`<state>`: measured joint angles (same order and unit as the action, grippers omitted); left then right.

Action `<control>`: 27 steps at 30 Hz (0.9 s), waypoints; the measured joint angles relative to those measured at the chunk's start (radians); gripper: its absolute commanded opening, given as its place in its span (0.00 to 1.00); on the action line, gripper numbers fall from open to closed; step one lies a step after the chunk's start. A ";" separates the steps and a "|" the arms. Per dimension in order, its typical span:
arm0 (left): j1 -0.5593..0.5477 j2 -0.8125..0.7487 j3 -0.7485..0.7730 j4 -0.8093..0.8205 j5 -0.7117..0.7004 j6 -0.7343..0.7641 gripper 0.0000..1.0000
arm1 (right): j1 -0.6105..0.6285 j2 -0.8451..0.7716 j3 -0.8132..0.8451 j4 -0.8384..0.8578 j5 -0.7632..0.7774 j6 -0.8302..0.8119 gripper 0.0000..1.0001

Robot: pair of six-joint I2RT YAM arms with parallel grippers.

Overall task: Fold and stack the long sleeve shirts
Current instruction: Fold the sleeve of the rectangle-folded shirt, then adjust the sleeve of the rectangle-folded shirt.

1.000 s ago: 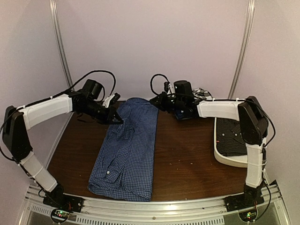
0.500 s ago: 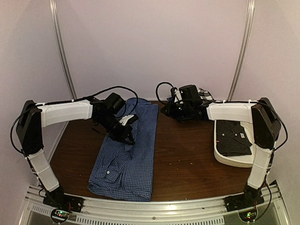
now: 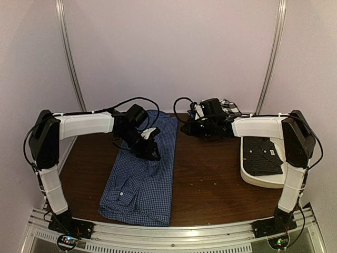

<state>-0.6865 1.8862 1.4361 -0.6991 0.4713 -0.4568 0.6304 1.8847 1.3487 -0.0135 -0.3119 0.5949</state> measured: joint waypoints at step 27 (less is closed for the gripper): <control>0.249 -0.251 -0.332 0.154 -0.156 -0.261 0.58 | 0.402 0.197 0.119 -0.299 0.286 -0.361 0.47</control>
<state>-0.4377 1.6352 1.1042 -0.5446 0.3149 -0.7174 1.0325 2.0819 1.4681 -0.3130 -0.0254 0.2337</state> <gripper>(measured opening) 0.580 0.470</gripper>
